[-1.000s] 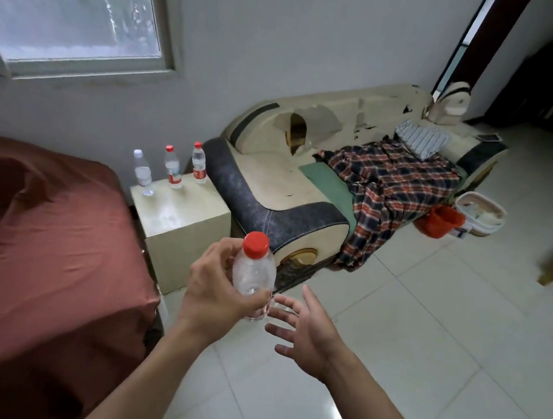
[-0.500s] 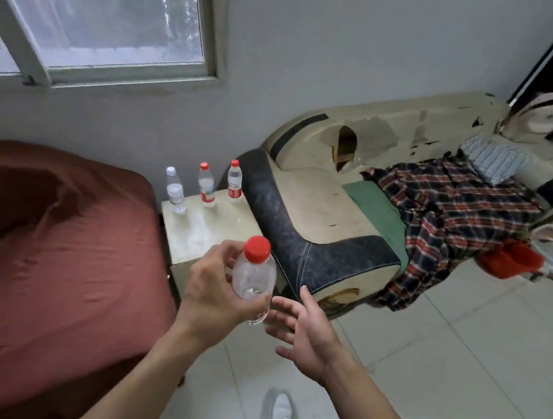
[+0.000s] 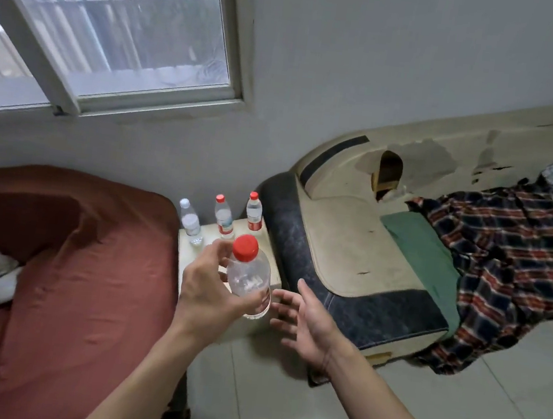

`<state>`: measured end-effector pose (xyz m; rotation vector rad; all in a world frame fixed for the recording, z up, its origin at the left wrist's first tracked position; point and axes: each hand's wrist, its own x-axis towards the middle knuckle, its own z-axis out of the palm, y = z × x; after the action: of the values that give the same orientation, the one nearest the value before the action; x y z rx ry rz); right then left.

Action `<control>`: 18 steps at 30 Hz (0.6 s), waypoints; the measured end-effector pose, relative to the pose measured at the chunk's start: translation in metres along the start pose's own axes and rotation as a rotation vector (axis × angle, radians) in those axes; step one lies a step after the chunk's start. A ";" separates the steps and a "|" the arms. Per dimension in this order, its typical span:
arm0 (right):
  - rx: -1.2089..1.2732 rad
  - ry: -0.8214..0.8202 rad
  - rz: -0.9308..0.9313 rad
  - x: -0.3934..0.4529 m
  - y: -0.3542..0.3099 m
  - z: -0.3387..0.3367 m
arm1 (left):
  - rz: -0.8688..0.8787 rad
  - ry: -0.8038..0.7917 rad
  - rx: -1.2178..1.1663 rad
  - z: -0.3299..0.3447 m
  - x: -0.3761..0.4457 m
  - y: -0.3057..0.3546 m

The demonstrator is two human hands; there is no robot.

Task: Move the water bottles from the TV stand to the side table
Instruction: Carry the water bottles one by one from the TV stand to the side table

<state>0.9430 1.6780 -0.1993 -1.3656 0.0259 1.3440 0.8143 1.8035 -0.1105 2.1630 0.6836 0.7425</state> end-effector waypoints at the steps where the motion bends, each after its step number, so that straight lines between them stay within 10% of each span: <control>1: -0.019 -0.006 0.006 0.007 -0.007 -0.001 | -0.003 -0.003 0.009 0.003 0.007 -0.002; 18: -0.194 0.088 0.082 0.166 -0.108 0.050 | -0.070 0.026 -0.088 0.013 0.162 -0.110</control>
<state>1.0399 1.8562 -0.2255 -1.6015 0.0108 1.3816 0.9092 1.9691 -0.1554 2.0425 0.7227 0.7509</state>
